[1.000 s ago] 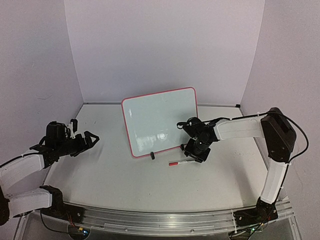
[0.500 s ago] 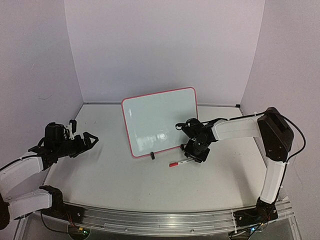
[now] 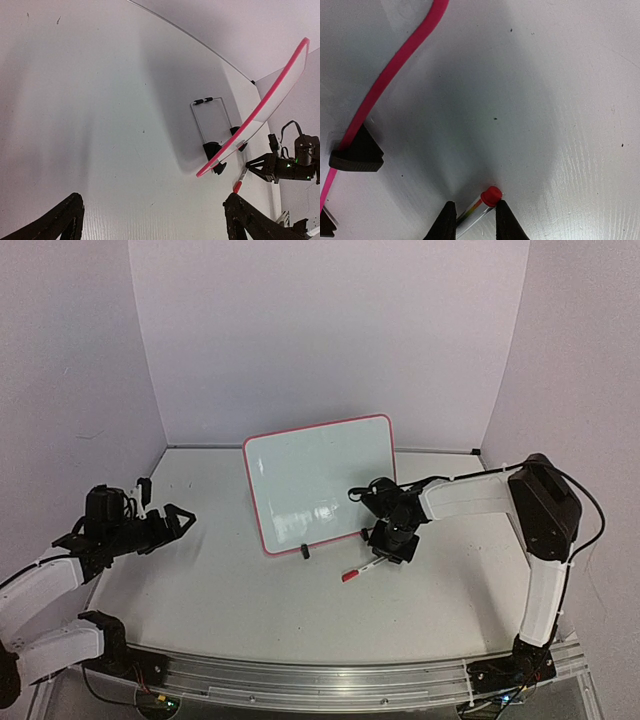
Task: Write a sentence on the whiteboard
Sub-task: Pick up the whiteboard marker from the center of the board.
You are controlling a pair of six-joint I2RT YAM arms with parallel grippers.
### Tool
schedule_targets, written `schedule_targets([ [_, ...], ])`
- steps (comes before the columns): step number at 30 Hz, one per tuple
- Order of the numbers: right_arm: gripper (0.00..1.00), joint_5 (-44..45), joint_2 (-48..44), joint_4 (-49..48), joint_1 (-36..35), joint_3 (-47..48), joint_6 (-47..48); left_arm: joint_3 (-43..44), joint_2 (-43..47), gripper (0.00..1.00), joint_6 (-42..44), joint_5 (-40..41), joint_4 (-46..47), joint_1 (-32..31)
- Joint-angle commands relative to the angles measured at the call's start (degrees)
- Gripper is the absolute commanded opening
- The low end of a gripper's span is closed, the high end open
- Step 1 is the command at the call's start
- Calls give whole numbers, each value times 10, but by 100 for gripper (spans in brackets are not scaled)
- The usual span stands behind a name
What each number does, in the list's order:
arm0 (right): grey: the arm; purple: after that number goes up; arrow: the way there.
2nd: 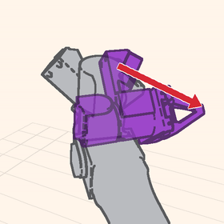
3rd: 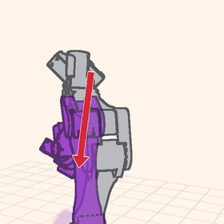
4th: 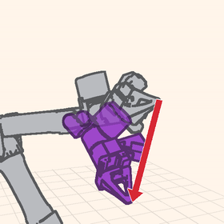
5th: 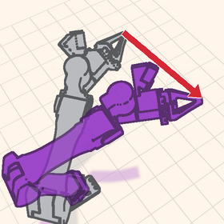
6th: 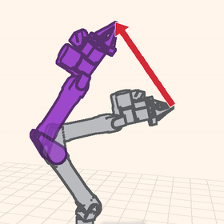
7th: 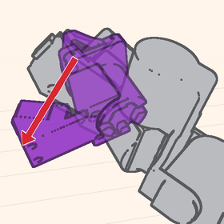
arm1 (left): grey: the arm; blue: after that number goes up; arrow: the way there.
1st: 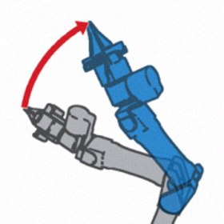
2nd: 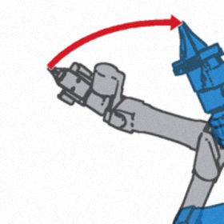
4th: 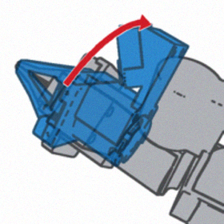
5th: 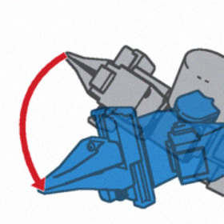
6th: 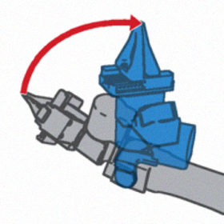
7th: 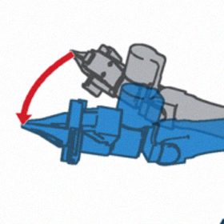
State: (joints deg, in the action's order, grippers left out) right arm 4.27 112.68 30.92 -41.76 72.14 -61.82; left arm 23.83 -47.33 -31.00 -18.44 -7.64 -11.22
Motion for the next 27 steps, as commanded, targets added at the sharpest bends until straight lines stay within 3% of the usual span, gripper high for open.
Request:
schedule_targets([
  [1,23,18,17,12,3,23,10,15,30,97,32,-32,-2,-3],
  [5,17,8,30,13,3,31,13,24,28,96,43,-60,-10,-13],
  [12,0,10,13,13,3,29,13,50,45,93,46,-53,-8,-89],
  [19,0,7,-86,10,2,12,1,98,65,89,7,-44,3,-127],
  [23,0,26,-157,-1,-7,11,-2,133,55,87,-1,2,6,-170],
  [27,0,56,-222,-27,-26,29,-3,184,-20,84,13,62,42,-278],
])
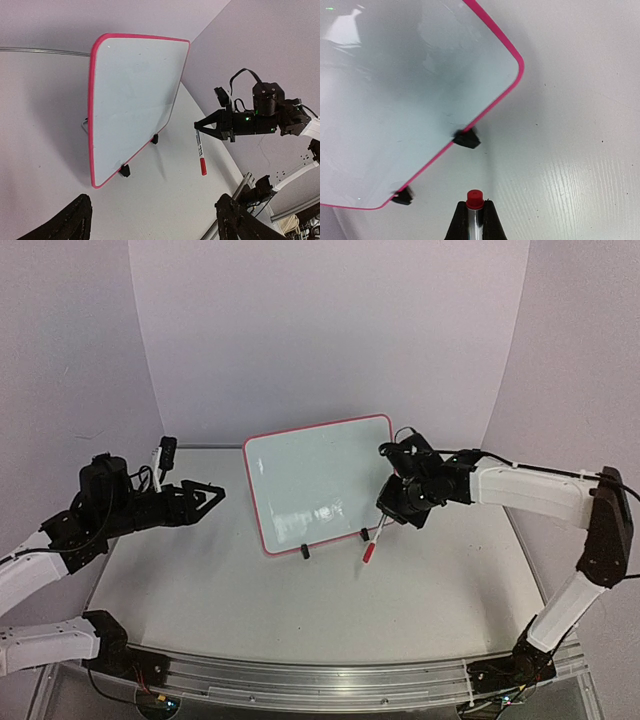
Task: Write a sentence on the whiteboard
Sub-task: Pick up the whiteboard marker from the center of the board, then pass from the right arm to the left
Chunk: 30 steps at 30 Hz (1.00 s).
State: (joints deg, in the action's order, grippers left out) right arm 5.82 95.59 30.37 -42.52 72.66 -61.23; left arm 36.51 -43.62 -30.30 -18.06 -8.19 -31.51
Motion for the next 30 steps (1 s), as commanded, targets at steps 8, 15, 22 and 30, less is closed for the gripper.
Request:
schedule_targets([
  [8,0,54,-81,-108,-58,57,-12,210,-250,85,92,165,65,-280],
  [15,0,50,-85,-150,-83,64,-16,258,-359,86,72,163,91,-306],
  [22,0,47,-89,-164,-89,57,-21,274,-396,63,44,200,77,-306],
  [30,0,52,-87,-172,-90,52,-25,285,-419,34,36,183,77,-306],
])
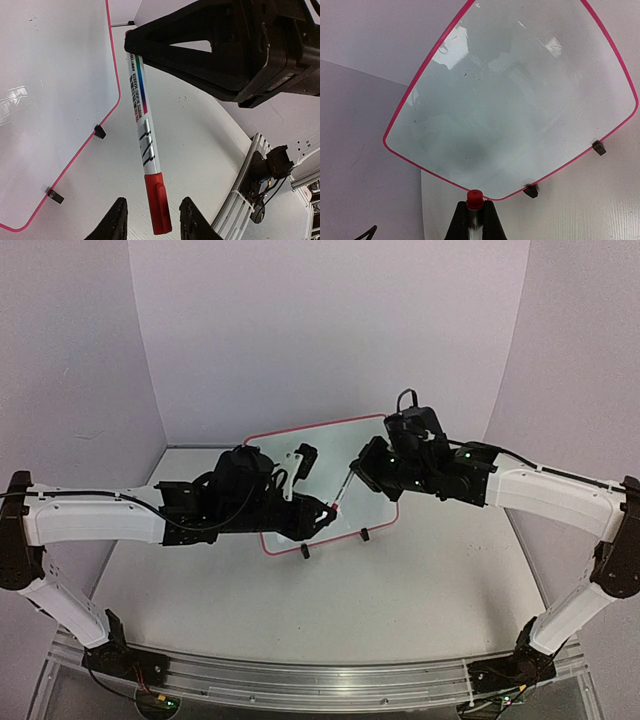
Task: Write a sentence on the whiteboard
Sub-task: Pass from the right arm to the left
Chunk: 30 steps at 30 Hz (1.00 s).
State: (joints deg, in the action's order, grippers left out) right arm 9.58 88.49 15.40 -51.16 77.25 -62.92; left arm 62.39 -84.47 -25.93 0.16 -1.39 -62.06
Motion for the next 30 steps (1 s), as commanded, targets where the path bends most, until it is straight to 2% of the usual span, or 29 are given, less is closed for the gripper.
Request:
schedule_targets([
  [1,0,15,-16,-23,-3,6,-8,27,-11,33,-9,0,11,-1],
  [7,0,16,-15,-23,-4,3,-11,29,-22,29,-12,-20,11,-1],
  [13,0,17,-14,-23,-3,0,-13,29,-26,17,-12,-23,30,-1],
  [21,0,14,-9,-23,-3,-3,-17,37,-28,20,-7,-19,32,-1],
  [25,0,13,-9,-23,-3,-4,-16,40,-32,14,-5,-20,35,-1],
  [28,0,12,-10,-23,-3,-11,-16,39,-33,0,-4,-21,38,-1],
  [30,0,5,-11,-29,-3,-15,-6,36,-32,0,1,-26,40,0],
])
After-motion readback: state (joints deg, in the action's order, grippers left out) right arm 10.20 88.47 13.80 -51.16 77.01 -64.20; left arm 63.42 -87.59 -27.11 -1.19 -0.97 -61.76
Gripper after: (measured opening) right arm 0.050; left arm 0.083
